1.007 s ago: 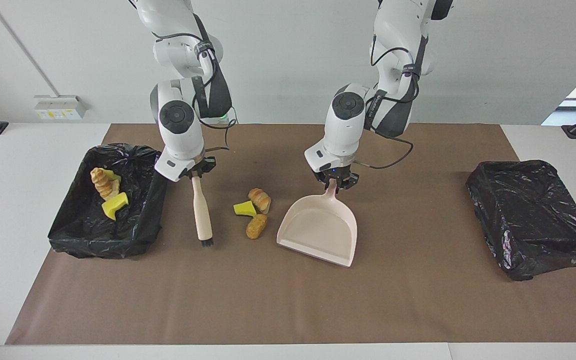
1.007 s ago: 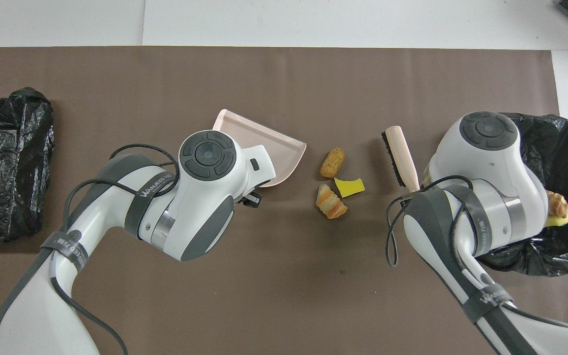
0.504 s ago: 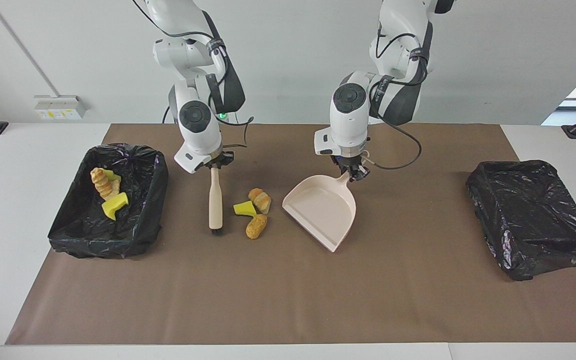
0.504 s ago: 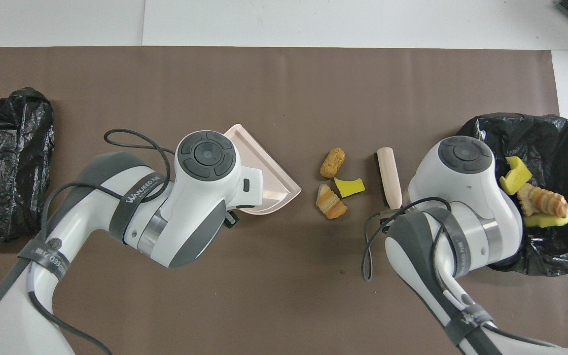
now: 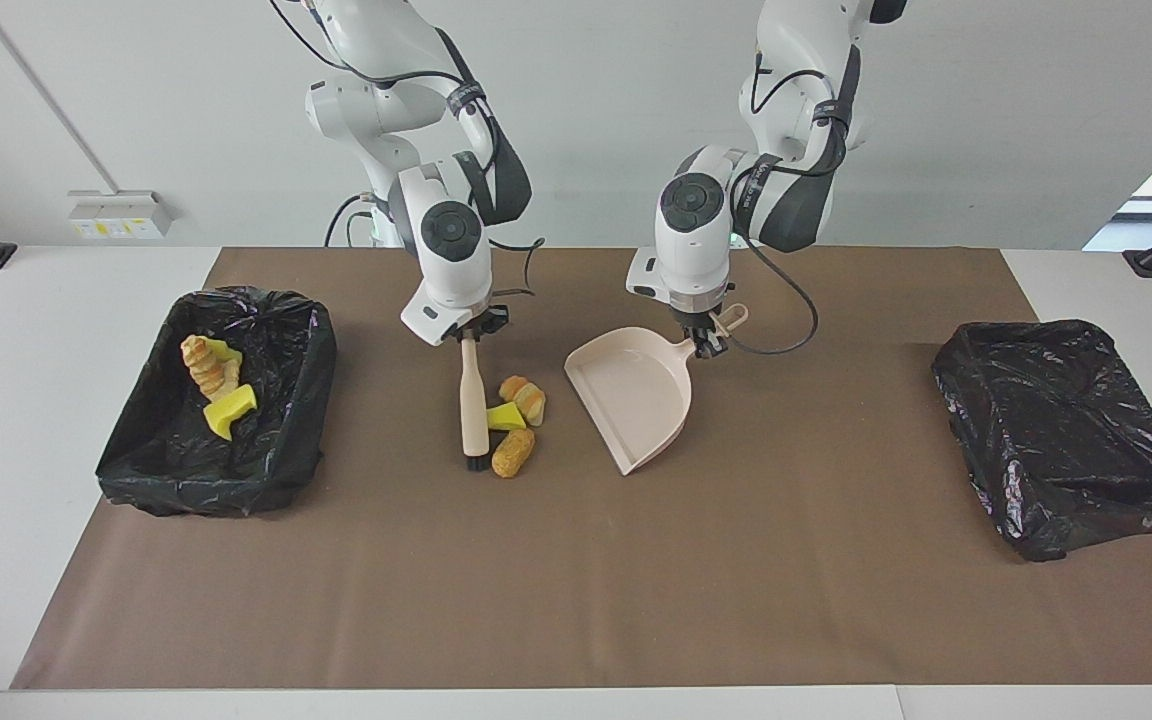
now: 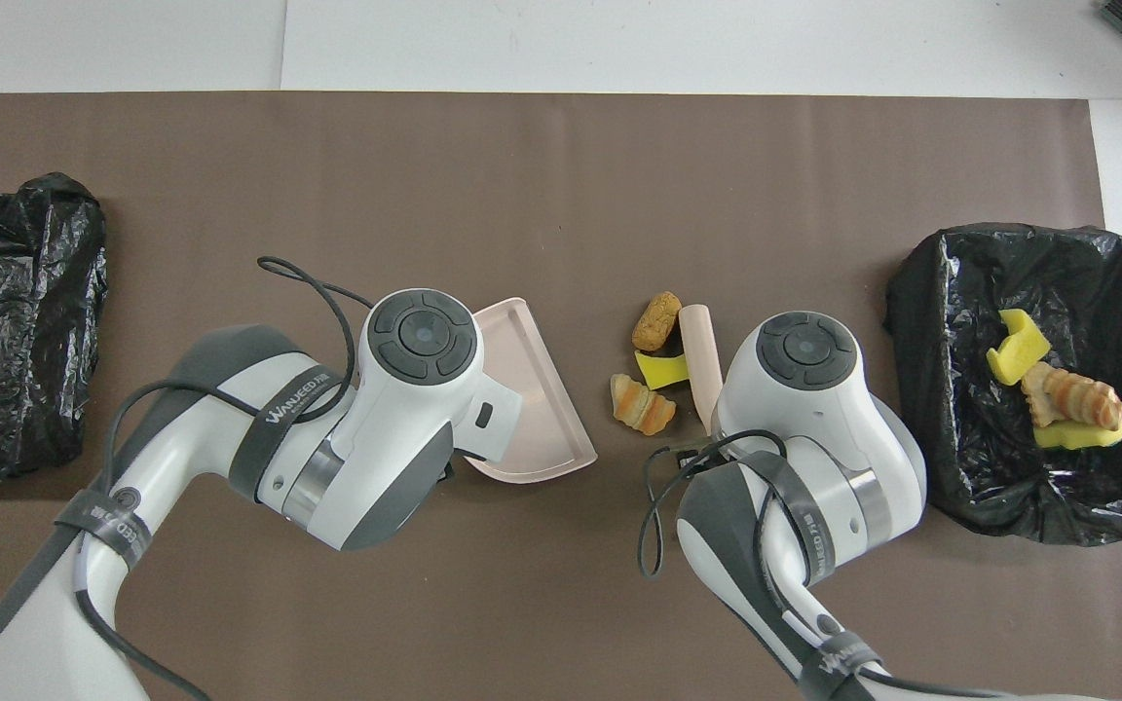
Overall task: Sweep and dump trash in bin
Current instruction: 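Sweep the sponges into the dustpan with the right gripper's brush, then sweep the last sponge into the dustpan with the right gripper's brush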
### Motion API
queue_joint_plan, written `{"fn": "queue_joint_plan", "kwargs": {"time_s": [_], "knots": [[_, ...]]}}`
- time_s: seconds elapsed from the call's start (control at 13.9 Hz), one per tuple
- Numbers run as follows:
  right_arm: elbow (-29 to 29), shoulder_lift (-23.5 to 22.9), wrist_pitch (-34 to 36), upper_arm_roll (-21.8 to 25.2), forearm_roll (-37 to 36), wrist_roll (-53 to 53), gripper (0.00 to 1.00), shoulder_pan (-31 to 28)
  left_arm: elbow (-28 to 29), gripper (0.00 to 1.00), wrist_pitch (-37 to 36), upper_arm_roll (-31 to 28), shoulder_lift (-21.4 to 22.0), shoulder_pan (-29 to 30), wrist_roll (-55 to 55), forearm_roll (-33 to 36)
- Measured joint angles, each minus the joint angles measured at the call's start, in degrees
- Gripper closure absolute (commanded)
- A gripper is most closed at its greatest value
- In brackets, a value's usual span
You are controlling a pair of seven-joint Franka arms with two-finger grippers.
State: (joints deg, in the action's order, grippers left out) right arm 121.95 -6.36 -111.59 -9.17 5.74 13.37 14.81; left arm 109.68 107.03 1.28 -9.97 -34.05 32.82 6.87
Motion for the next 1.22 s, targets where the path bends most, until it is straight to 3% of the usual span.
{"fn": "queue_joint_plan", "kwargs": {"time_s": [0.36, 0.72, 0.79, 1.01, 1.22], "knots": [[-0.3, -0.3, -1.3, -0.1, 20.2, -7.3, 1.00, 2.2, 4.1, 1.00, 4.5, 0.2, 2.1, -1.4, 0.0, 2.8], [-4.3, 2.3, 2.1, 0.4, 22.1, -3.9, 1.00, 2.5, 6.3, 1.00, 7.4, 0.0, 2.9, -1.5, 0.0, 2.9], [-4.6, 3.5, 3.3, 0.7, 20.1, -3.6, 1.00, 1.8, 6.4, 1.00, 8.0, -0.1, 2.9, -1.2, 0.0, 2.9], [-6.2, 4.9, 3.8, 0.8, 2.3, -6.0, 1.00, -0.1, 6.5, 1.00, 9.4, -0.4, 2.8, 1.0, 0.0, 2.9], [-11.1, 0.8, 4.8, 0.8, -7.4, -14.6, 1.00, -0.7, 6.4, 1.00, 10.2, -0.5, 2.5, 3.1, 0.5, 2.9]]}}
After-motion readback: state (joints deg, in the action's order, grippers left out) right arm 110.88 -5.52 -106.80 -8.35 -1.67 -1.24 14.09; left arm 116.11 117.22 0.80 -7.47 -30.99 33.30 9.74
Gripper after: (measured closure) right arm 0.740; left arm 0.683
